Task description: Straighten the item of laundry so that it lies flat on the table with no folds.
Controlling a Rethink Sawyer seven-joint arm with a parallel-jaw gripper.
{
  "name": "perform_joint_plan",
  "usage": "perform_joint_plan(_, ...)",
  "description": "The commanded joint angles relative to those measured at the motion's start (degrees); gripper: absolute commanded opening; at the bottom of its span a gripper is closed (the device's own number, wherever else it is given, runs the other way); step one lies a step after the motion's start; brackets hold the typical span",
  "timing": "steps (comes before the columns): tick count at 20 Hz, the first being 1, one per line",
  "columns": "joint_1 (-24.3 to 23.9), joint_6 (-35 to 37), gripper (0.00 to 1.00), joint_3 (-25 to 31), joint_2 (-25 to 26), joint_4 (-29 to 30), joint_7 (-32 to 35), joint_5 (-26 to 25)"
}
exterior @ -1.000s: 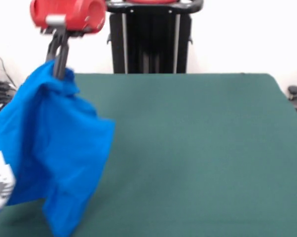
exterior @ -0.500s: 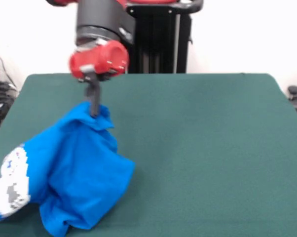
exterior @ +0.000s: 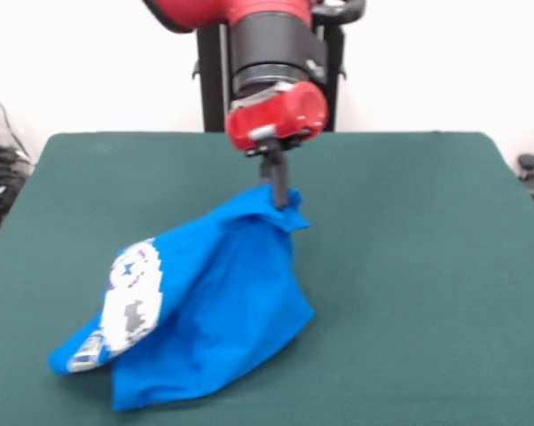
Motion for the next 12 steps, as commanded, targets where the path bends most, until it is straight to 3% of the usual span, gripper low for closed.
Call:
perform_joint_plan(1,9.3,-10.2,0.00,-4.6,0.6,7.8,15.9,5.2)
perform_joint_plan(7,15.9,-19.7,0.00,-9.4,2.5,11.1,20.0,14.0)
perform_joint_plan(12,18.1,-19.1,0.00,-9.7,1.4,14.0,21.2,18.9)
